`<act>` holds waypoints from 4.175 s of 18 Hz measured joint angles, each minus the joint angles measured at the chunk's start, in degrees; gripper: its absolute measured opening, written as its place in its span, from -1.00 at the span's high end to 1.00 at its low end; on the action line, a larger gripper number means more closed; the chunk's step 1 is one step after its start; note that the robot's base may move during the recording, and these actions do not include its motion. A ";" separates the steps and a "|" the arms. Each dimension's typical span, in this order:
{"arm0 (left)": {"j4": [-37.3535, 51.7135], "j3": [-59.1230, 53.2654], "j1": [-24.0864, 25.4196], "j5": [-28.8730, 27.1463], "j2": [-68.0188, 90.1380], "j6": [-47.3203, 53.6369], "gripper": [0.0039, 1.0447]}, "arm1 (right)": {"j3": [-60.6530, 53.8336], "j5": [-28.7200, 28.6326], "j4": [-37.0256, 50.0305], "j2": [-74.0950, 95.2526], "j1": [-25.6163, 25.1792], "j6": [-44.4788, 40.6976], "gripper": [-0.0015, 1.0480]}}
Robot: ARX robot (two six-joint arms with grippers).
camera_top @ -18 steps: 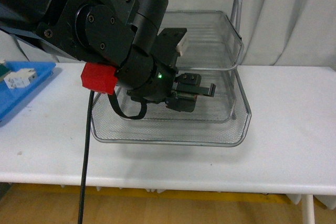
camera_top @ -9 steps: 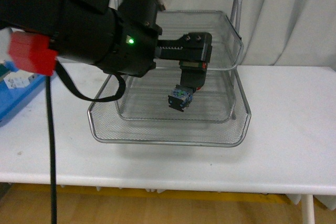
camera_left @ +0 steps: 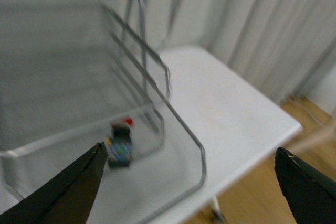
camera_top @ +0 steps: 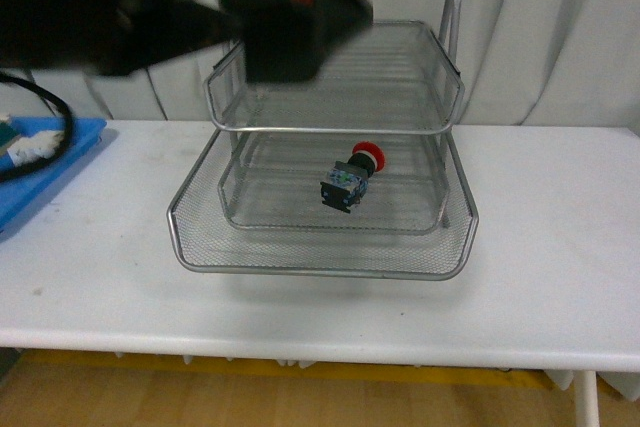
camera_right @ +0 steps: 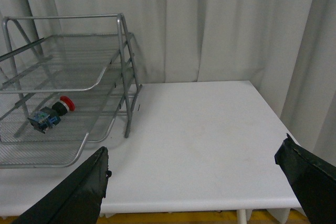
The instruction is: Place button on rack with both arms
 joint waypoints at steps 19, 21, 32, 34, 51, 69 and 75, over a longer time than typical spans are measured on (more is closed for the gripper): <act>-14.05 -35.87 22.75 -15.72 -60.41 5.49 0.97 | 0.00 -0.15 0.02 0.00 0.00 0.00 -0.87; -14.93 -36.70 22.75 -15.69 -62.23 5.49 0.97 | 0.00 -0.17 0.02 0.00 0.00 0.00 -0.87; -24.09 -39.45 22.80 -15.72 -73.88 5.62 0.97 | 0.00 -0.17 -0.02 0.00 0.00 0.00 -0.87; -24.06 -39.45 22.80 -15.69 -73.88 5.62 0.97 | 0.00 -0.17 0.00 0.00 0.00 0.02 -0.87; -24.06 -39.45 22.80 -15.67 -73.88 5.66 -0.88 | 0.00 -0.15 -0.02 0.00 0.00 0.02 -0.87; -24.06 -39.45 22.80 -15.69 -73.88 5.66 -0.88 | 62.12 -4.24 -0.90 99.10 24.90 19.15 0.38; -24.04 -39.45 22.80 -15.69 -73.88 5.66 -0.88 | 62.14 -5.42 -4.22 106.42 28.26 18.47 0.97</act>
